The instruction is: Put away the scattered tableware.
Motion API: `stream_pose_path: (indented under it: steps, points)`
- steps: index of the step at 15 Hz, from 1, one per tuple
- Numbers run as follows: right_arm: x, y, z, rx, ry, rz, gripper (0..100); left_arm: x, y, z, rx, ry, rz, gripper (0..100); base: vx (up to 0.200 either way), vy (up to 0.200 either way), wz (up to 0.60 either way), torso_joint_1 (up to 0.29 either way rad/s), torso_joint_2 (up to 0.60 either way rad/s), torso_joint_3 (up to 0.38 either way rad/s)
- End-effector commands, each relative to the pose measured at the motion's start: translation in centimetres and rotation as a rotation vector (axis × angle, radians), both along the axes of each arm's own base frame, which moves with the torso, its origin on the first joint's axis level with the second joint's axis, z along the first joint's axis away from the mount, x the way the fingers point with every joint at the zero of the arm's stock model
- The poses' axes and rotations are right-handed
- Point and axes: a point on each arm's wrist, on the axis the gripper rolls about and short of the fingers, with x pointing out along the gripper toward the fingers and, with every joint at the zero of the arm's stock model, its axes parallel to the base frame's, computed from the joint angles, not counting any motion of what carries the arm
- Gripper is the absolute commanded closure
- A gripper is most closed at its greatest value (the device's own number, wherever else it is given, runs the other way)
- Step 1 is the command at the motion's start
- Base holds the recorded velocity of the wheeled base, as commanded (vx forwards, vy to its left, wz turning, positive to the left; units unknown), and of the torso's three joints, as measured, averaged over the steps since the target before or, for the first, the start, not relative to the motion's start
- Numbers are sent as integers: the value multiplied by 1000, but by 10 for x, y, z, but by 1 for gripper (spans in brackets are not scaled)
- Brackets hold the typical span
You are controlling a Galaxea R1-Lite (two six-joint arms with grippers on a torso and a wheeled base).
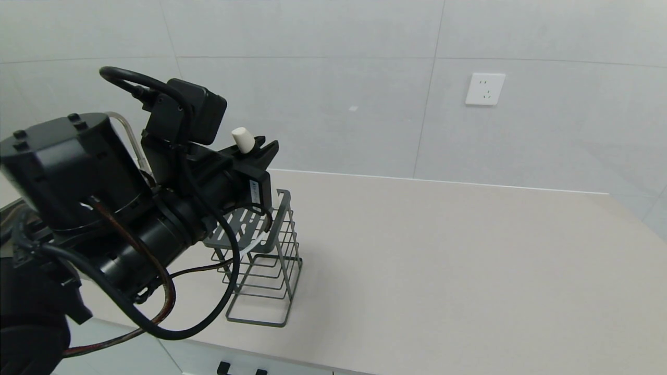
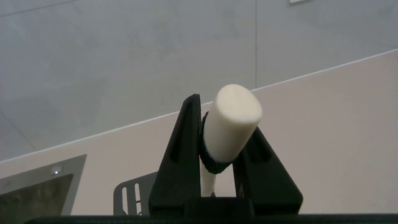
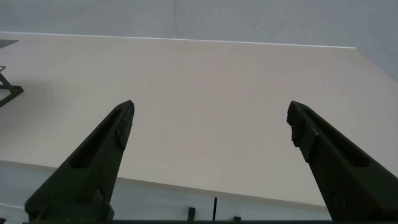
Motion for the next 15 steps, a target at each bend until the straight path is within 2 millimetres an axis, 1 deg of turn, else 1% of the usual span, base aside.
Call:
stream_pose_path:
  steps: [1, 6, 11, 13, 15]
  points:
    - [0, 0, 0, 0, 2, 1, 0, 0, 0, -4, 7, 13, 11, 100, 0, 0, 0, 0, 0, 0]
    - [0, 0, 0, 0, 2, 1, 0, -6, 4, -10, 16, 31, 11, 100, 0, 0, 0, 0, 0, 0]
    - [0, 0, 0, 0, 2, 1, 0, -23, 18, -11, 17, 32, 11, 100, 0, 0, 0, 0, 0, 0]
    - [0, 0, 0, 0, 2, 1, 0, -22, 17, -13, 22, 40, 11, 100, 0, 0, 0, 0, 0, 0]
    - [0, 0, 0, 0, 2, 1, 0, -15, 13, -19, 27, 66, 16, 100, 0, 0, 0, 0, 0, 0]
